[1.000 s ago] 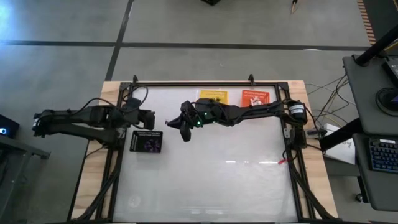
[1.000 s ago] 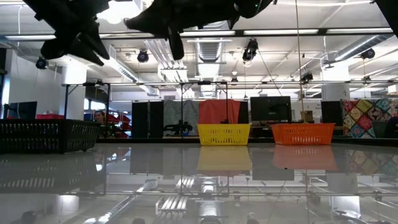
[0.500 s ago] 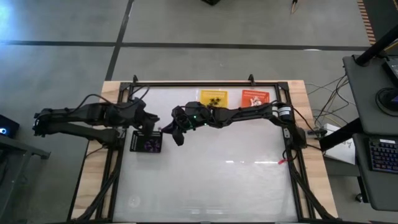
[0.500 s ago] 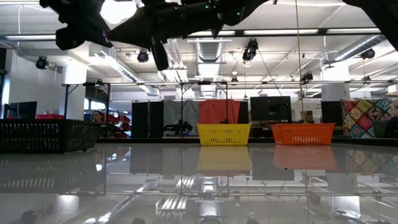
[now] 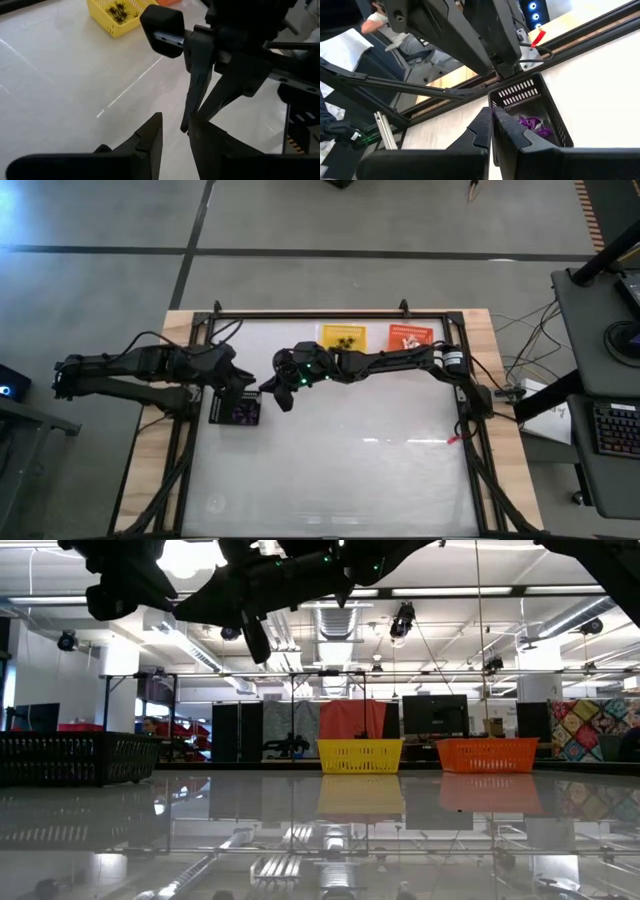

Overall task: Sort Halloween decoration
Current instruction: Put the purple witch hat toy into the black bin

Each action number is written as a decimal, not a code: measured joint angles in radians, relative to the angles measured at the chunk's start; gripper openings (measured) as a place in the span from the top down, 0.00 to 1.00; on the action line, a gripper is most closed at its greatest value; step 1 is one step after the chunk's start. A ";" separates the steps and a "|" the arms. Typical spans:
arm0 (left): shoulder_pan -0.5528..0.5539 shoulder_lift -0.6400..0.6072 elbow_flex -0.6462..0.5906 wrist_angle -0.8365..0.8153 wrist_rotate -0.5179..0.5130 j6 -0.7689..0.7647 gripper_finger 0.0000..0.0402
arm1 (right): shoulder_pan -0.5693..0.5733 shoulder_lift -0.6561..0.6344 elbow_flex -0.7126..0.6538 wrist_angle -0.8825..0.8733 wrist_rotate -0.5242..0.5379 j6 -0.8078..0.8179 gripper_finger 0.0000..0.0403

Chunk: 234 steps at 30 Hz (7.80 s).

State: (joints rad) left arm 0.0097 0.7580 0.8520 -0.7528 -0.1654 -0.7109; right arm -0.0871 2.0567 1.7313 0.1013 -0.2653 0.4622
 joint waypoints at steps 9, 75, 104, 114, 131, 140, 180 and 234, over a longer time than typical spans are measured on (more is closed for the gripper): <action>0.000 -0.020 0.000 -0.036 0.000 -0.002 0.72 | 0.000 0.000 0.000 0.000 0.000 0.001 0.98; 0.000 -0.018 -0.002 -0.036 0.019 0.048 0.69 | 0.097 -0.008 -0.091 -0.843 0.110 -0.530 0.98; -0.005 0.439 -0.004 0.283 0.023 0.212 0.69 | 0.081 -0.337 0.010 -1.357 0.377 -0.259 0.74; -0.011 0.617 -0.004 0.433 0.080 0.257 0.69 | 0.067 -0.547 0.009 -1.344 0.557 -0.102 0.73; -0.024 0.856 0.033 0.615 0.132 0.304 0.69 | 0.067 -0.541 0.000 -1.345 0.564 -0.119 0.73; -0.030 0.999 0.140 0.619 0.184 0.362 0.69 | 0.067 -0.526 -0.004 -1.354 0.562 -0.121 0.74; -0.031 1.103 0.148 0.685 0.237 0.339 0.69 | 0.067 -0.526 -0.038 -1.357 0.562 -0.103 0.74; -0.028 0.301 -0.061 -0.133 0.141 0.207 1.00 | 0.047 -0.526 -0.052 -1.346 0.581 -0.107 0.76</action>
State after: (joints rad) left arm -0.0185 1.0591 0.7912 -0.8857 -0.0242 -0.5043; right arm -0.0400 1.5311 1.6791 -1.2452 0.3159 0.3553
